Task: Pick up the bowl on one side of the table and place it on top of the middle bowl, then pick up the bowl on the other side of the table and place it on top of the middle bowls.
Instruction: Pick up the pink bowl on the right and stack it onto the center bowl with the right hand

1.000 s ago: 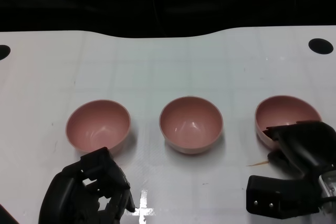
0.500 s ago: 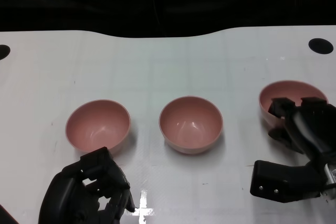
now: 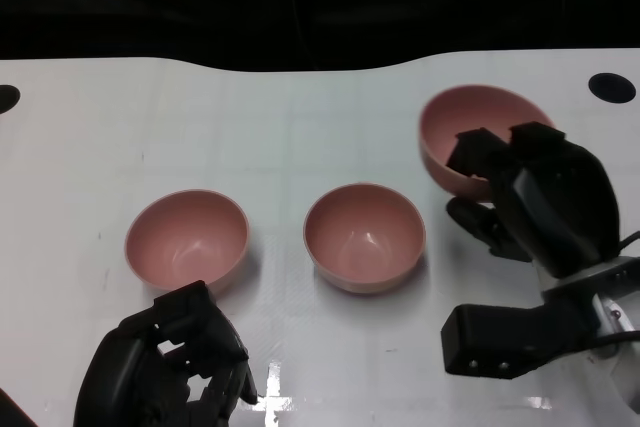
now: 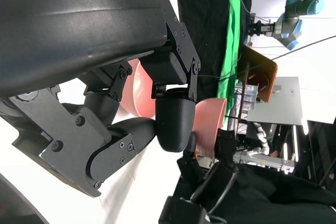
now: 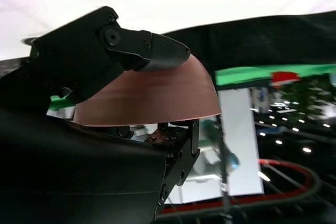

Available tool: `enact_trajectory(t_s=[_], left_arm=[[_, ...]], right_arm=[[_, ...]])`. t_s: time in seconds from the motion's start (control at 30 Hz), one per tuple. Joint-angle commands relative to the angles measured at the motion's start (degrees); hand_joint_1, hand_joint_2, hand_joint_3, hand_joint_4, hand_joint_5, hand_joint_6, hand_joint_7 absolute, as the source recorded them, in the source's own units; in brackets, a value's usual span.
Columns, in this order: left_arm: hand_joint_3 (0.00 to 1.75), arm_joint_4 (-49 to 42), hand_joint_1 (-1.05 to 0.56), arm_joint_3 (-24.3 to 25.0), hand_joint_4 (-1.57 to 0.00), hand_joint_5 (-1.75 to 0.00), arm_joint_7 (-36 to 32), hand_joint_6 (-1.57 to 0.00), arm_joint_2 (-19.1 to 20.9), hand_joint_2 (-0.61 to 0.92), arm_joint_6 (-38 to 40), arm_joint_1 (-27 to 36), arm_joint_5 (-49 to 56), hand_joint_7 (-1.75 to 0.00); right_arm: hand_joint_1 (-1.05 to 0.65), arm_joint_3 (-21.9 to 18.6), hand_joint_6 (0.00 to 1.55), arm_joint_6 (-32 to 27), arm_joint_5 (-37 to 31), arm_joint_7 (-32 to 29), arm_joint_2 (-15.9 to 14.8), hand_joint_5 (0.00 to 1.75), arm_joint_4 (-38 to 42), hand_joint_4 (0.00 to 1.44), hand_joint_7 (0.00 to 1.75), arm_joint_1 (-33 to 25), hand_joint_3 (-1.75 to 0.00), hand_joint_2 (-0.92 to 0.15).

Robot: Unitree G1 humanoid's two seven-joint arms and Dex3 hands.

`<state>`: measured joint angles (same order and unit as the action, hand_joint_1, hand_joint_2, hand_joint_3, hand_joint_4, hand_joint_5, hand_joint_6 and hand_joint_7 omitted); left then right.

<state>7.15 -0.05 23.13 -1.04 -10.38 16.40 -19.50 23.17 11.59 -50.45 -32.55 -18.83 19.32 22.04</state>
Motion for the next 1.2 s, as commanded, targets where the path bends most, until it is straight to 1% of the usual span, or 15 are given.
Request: enact_trajectory(t_s=[0.03, 0.17, 0.27, 0.33, 0.4, 0.53, 0.6, 0.67, 0.73, 0.83, 0.9, 0.97, 1.03, 1.17, 1.2], left_arm=[[1.11, 0.1, -0.46, 0.2, -0.81, -1.70, -0.4, -0.82, 0.6, 0.42, -0.3, 0.2, 0.3, -1.40], [1.11, -0.2, -0.45, 0.2, -0.81, -1.69, 0.1, -0.82, 0.6, 0.43, -0.6, 0.1, 0.0, -1.39], [1.10, -0.4, -0.45, 0.3, -0.81, -1.69, 0.3, -0.83, 0.6, 0.43, -0.8, 0.0, -0.2, -1.38], [1.10, -0.5, -0.45, 0.3, -0.82, -1.69, 0.4, -0.83, 0.6, 0.43, -0.9, -0.1, -0.3, -1.38], [1.09, -0.4, -0.45, 0.2, -0.82, -1.69, 0.3, -0.83, 0.7, 0.43, -0.8, 0.0, -0.2, -1.37], [1.10, 0.2, -0.46, 0.1, -0.83, -1.67, -0.2, -0.84, 0.6, 0.42, -0.3, 0.2, -0.1, -1.37], [1.10, 0.1, -0.46, 0.0, -0.83, -1.68, -0.2, -0.84, 0.6, 0.42, -0.8, 0.4, 0.3, -1.38], [1.10, -0.1, -0.46, 0.0, -0.83, -1.68, -0.1, -0.84, 0.6, 0.42, -1.2, 0.4, 0.4, -1.38], [1.10, 0.0, -0.46, 0.0, -0.82, -1.68, -0.1, -0.83, 0.5, 0.42, -0.9, 0.5, 0.1, -1.39], [1.10, 0.2, -0.46, 0.0, -0.82, -1.68, 0.0, -0.83, 0.5, 0.42, -0.8, 0.5, -0.1, -1.39], [1.09, 0.2, -0.47, -0.1, -0.82, -1.68, -0.2, -0.83, 0.5, 0.42, -1.0, 0.5, 0.2, -1.39], [1.09, 0.0, -0.47, 0.0, -0.82, -1.68, -0.3, -0.83, 0.5, 0.43, -1.3, 0.5, 0.6, -1.38], [1.08, 0.1, -0.46, -0.1, -0.82, -1.68, -0.5, -0.83, 0.5, 0.43, -1.1, 0.6, 0.6, -1.38], [1.07, 0.3, -0.46, -0.1, -0.82, -1.67, -0.4, -0.83, 0.4, 0.43, -0.9, 0.6, 0.4, -1.38], [1.07, 0.2, -0.47, -0.1, -0.82, -1.67, -0.5, -0.83, 0.4, 0.43, -0.9, 0.6, 0.4, -1.38]], right_arm=[[-0.19, 0.8, 0.77, 2.8, 0.6, 0.9, 0.0, 1.75, -1.3, 1.00, 1.75, 0.2, -1.15, -0.31], [-0.19, 2.3, 0.77, 6.3, 0.8, 2.2, 0.9, 1.75, -0.1, 1.01, 1.75, 1.9, -1.24, -0.31], [-0.17, 3.3, 0.78, 7.8, 0.9, 4.3, 1.8, 1.75, 0.9, 1.00, 1.75, 3.2, -1.32, -0.23], [-0.13, 4.3, 0.77, 8.4, 0.1, 4.8, 2.5, 1.75, 2.4, 0.99, 1.75, 4.3, -1.23, -0.20], [-0.12, 5.3, 0.77, 8.8, -0.4, 5.5, 3.1, 1.75, 4.0, 0.99, 1.75, 5.4, -1.16, -0.21], [-0.15, 6.9, 0.77, 9.5, -1.3, 4.9, 4.3, 1.75, 7.6, 0.99, 1.75, 7.2, -1.22, -0.28], [-0.16, 8.0, 0.80, 9.4, -2.4, 4.3, 4.8, 1.75, 9.6, 0.99, 1.64, 8.1, -1.17, -0.30], [-0.18, 8.9, 0.88, 9.3, -3.3, 4.1, 5.3, 1.75, 11.5, 0.99, 1.34, 8.9, -1.02, -0.38], [-0.19, 9.5, 0.93, 8.9, -3.9, 3.9, 5.7, 1.75, 13.1, 0.99, 1.20, 9.5, -0.96, -0.42], [-0.19, 10.1, 0.92, 8.3, -4.7, 3.6, 6.1, 1.75, 15.0, 0.98, 1.21, 10.2, -0.98, -0.44], [-0.19, 10.8, 0.88, 7.8, -5.5, 3.1, 6.4, 1.75, 16.7, 0.98, 1.36, 10.8, -1.05, -0.41], [-0.19, 11.7, 0.86, 6.7, -6.3, 3.8, 6.4, 1.75, 17.9, 0.96, 1.37, 11.3, -1.06, -0.40], [-0.20, 12.1, 0.89, 6.5, -6.0, 4.9, 6.5, 1.75, 18.6, 0.92, 1.20, 11.5, -0.97, -0.44], [-0.30, 11.9, 0.91, 5.1, -4.1, 11.1, 6.3, 1.03, 17.7, 0.87, 0.49, 11.1, -0.48, -0.75], [-0.32, 11.7, 0.90, 4.6, -3.4, 13.2, 6.2, 0.93, 17.0, 0.84, 0.36, 10.9, -0.38, -0.82]])
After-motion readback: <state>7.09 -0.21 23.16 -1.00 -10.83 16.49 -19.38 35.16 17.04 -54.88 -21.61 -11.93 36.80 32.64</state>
